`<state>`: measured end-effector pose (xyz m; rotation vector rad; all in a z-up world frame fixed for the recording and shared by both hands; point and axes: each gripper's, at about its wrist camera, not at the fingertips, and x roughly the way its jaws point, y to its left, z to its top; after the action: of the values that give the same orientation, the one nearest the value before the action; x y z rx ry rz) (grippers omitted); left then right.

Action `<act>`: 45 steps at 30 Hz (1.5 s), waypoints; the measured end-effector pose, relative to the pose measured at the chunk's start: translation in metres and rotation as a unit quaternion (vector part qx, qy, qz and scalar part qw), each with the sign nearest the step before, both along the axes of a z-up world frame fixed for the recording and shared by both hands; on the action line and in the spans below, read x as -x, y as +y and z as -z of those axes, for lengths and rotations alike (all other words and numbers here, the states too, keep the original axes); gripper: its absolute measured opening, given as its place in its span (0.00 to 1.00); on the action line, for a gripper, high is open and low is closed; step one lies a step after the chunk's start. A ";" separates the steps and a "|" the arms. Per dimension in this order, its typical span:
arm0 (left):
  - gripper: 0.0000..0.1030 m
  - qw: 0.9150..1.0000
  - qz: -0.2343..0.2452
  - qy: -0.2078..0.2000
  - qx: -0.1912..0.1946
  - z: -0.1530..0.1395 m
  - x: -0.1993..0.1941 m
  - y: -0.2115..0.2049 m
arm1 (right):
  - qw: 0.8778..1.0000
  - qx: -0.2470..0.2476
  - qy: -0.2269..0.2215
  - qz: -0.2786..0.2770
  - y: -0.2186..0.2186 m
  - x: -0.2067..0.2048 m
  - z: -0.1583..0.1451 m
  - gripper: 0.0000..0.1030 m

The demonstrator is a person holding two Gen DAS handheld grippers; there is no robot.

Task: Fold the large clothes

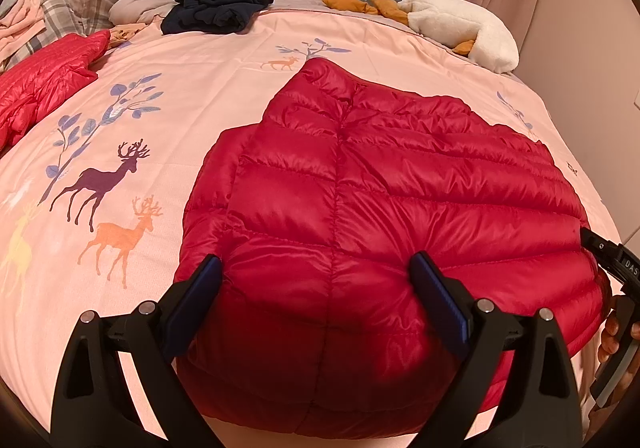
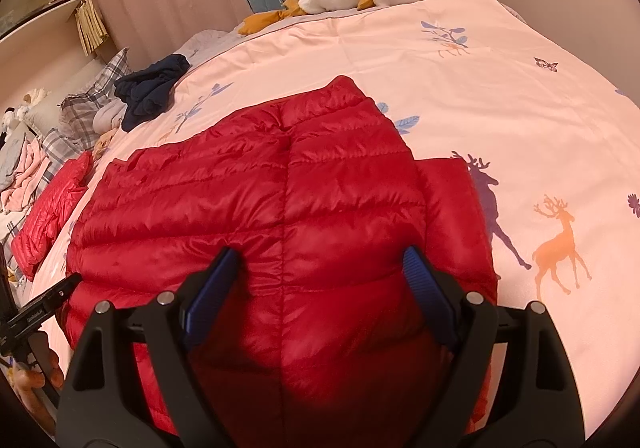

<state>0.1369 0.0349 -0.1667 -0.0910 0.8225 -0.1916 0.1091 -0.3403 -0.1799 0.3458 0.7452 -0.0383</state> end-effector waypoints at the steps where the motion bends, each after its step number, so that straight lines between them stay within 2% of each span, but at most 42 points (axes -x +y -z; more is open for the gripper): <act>1: 0.93 1.000 0.000 0.001 0.000 0.000 0.001 0.000 | 1.000 -0.001 0.000 0.002 0.000 0.000 0.000 0.83; 15: 0.93 1.000 -0.014 0.015 0.009 -0.002 0.008 0.013 | 0.999 -0.007 0.000 0.041 -0.025 -0.004 -0.015 0.83; 18: 0.93 0.999 -0.020 0.020 0.015 -0.003 0.010 0.019 | 0.998 0.018 -0.010 0.054 -0.029 -0.003 -0.028 0.83; 20: 0.93 0.999 -0.026 0.019 0.016 -0.006 0.011 0.024 | 0.998 0.039 -0.025 0.043 -0.026 -0.004 -0.040 0.83; 23: 0.92 0.999 -0.040 0.012 0.015 -0.015 0.009 0.032 | 0.996 0.071 -0.049 0.003 -0.011 -0.009 -0.058 0.83; 29: 0.92 0.998 -0.026 -0.033 0.044 -0.044 0.001 0.032 | 0.987 0.071 -0.054 -0.135 0.038 -0.050 -0.079 0.83; 32: 0.92 0.998 -0.010 -0.037 0.046 -0.052 -0.011 0.020 | 0.976 0.098 -0.042 -0.191 0.067 -0.083 -0.082 0.77; 34: 0.93 0.999 0.001 -0.040 0.037 -0.054 -0.020 0.009 | 0.967 0.095 -0.022 -0.235 0.083 -0.106 -0.080 0.67; 37: 0.92 0.999 0.015 -0.036 0.029 -0.054 -0.030 -0.002 | 0.947 0.097 0.008 -0.305 0.110 -0.140 -0.074 0.60; 43: 0.92 0.999 0.034 -0.026 0.021 -0.049 -0.044 -0.014 | 0.918 0.074 0.053 -0.386 0.138 -0.170 -0.058 0.59; 44: 0.92 0.999 0.035 -0.023 0.020 -0.048 -0.045 -0.015 | 0.913 0.070 0.066 -0.398 0.142 -0.176 -0.053 0.58; 45: 0.92 0.999 0.035 -0.022 0.019 -0.047 -0.046 -0.014 | 0.910 0.069 0.076 -0.403 0.145 -0.180 -0.048 0.52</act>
<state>0.1829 0.0208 -0.1201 -0.0942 0.7794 -0.2753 0.2889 -0.1952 -0.1315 -0.1223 0.9890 0.6684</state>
